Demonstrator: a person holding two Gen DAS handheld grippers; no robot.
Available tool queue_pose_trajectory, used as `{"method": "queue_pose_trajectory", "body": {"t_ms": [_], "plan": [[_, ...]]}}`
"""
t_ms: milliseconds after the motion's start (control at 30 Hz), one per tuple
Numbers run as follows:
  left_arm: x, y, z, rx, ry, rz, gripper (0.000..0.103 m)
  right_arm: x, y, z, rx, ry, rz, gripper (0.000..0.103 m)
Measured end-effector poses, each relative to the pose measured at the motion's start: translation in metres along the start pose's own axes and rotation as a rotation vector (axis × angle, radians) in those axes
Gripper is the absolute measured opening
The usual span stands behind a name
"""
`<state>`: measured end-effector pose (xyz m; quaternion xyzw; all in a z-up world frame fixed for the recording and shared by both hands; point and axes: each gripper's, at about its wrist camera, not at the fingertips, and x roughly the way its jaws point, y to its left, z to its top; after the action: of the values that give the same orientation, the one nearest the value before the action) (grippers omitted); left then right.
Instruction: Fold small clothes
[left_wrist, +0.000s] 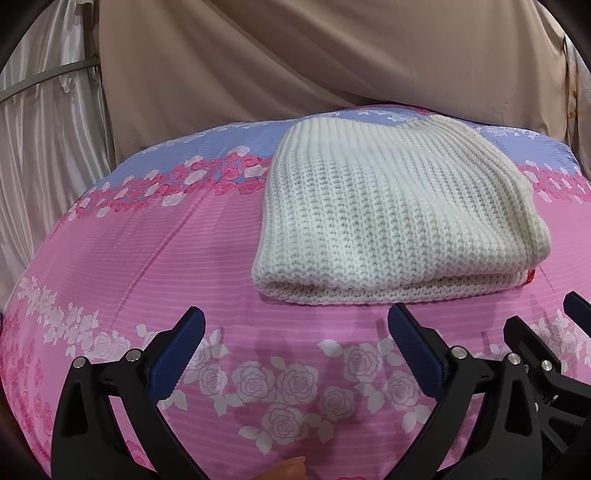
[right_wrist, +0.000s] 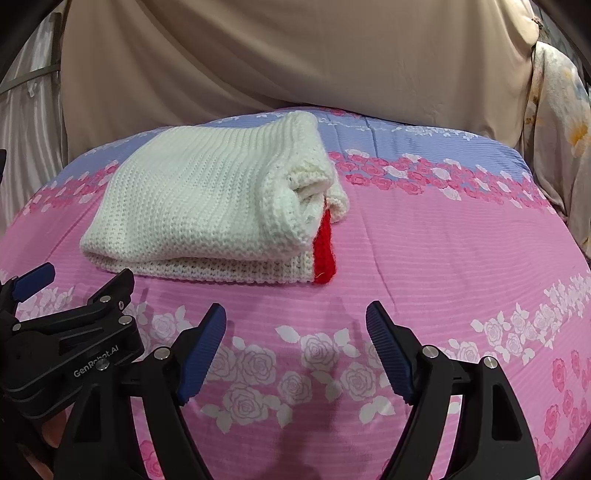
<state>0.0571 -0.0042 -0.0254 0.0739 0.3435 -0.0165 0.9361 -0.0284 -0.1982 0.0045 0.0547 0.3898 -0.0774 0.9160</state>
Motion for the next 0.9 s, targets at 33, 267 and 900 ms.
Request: {"method": "queue_pose_trajectory", "body": {"t_ms": [33, 267, 900], "plan": [[0.0001, 0.0, 0.0, 0.0, 0.0, 0.001, 0.097, 0.0002, 0.0004, -0.0001, 0.002, 0.003, -0.001, 0.076], [0.0021, -0.0016, -0.0002, 0.008, 0.005, 0.009, 0.097, 0.0009, 0.0026, -0.0008, 0.015, 0.018, -0.021, 0.076], [0.0024, 0.0006, -0.0002, 0.007, 0.007, 0.023, 0.096, 0.0009, 0.0048, -0.0009, 0.016, 0.017, -0.038, 0.076]]}}
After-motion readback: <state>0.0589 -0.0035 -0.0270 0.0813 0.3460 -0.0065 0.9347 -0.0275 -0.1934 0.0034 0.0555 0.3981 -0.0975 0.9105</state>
